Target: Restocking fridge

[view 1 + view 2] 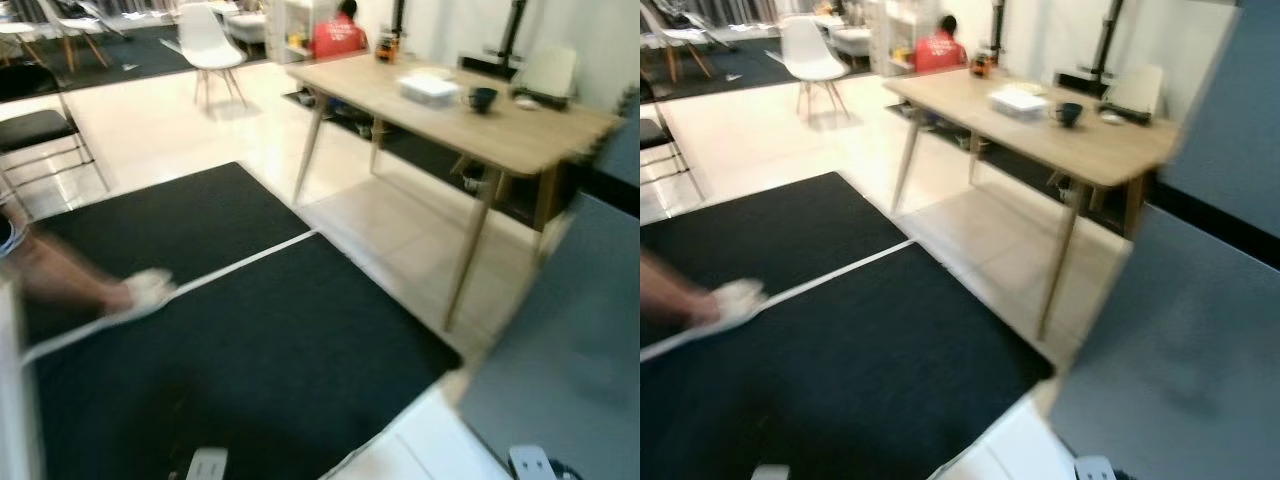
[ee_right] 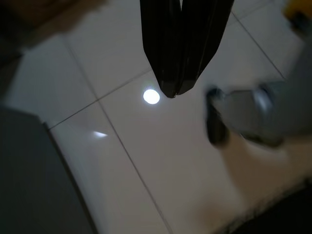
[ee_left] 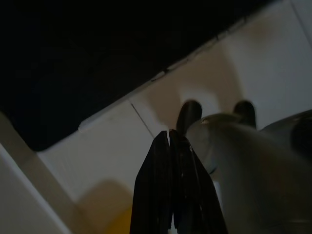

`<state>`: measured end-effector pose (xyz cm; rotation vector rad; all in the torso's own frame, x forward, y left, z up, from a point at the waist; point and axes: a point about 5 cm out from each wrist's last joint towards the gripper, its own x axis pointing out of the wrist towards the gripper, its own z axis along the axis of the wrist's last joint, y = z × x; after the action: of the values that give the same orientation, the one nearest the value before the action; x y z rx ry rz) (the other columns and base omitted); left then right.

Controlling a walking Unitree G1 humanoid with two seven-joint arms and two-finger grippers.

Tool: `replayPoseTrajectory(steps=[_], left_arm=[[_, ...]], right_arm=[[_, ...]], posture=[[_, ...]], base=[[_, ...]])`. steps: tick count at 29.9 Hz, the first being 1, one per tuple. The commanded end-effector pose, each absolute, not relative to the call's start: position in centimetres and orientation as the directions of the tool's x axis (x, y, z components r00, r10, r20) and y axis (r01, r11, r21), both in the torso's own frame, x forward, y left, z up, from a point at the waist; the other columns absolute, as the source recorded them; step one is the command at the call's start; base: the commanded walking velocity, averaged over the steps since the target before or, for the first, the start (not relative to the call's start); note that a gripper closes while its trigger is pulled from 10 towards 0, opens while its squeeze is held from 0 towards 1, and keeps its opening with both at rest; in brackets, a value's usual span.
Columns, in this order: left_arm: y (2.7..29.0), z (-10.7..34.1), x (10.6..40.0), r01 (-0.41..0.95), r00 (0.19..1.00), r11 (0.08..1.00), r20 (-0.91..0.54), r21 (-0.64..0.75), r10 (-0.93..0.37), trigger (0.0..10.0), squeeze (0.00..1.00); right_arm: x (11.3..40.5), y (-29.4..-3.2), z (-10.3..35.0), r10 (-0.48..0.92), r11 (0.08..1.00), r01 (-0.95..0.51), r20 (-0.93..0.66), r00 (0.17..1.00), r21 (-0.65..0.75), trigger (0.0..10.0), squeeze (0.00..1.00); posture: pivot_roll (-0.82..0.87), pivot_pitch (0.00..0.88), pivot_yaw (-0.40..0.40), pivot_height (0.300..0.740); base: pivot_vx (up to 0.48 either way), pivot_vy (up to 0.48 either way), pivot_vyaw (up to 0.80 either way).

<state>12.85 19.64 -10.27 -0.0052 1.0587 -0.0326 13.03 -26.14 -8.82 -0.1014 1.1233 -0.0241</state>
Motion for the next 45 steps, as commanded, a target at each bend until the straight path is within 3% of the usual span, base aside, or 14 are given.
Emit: replayPoseTrajectory(steps=[1, 11, 19, 45], left_arm=[[19.9, -10.4, 12.3, 0.025, 0.468, 1.000, -0.884, -0.012, -0.023, 10.0, 0.00], [20.5, -10.6, 11.4, 0.047, 0.435, 0.999, -0.900, 0.004, -0.017, 10.0, 0.00], [20.3, -11.0, 10.2, 0.007, 0.391, 1.000, -0.920, -0.019, -0.020, 10.0, 0.00], [20.1, -11.0, 10.5, 0.030, 0.386, 0.999, -0.922, -0.020, -0.030, 10.0, 0.00]], right_arm=[[13.2, -25.7, -8.9, -0.057, 0.995, -0.048, -0.898, 0.436, -0.087, 10.0, 0.00], [13.9, -24.0, -9.1, -0.009, 0.996, -0.071, -0.893, 0.449, -0.046, 10.0, 0.00], [13.8, -24.0, -9.2, -0.029, 0.996, -0.063, -0.893, 0.449, -0.064, 10.0, 0.00], [12.6, -23.5, -9.7, -0.027, 0.997, -0.059, -0.909, 0.415, -0.057, 10.0, 0.00]], posture=[[-0.08, 0.000, -0.042, 0.740], [-0.06, 0.000, -0.031, 0.740], [-0.08, 0.000, -0.029, 0.740], [-0.09, 0.000, -0.008, 0.740]], base=[[0.000, 0.000, 0.77], [0.000, 0.000, 0.77], [0.060, 0.000, 0.00], [0.319, 0.000, 0.00]])
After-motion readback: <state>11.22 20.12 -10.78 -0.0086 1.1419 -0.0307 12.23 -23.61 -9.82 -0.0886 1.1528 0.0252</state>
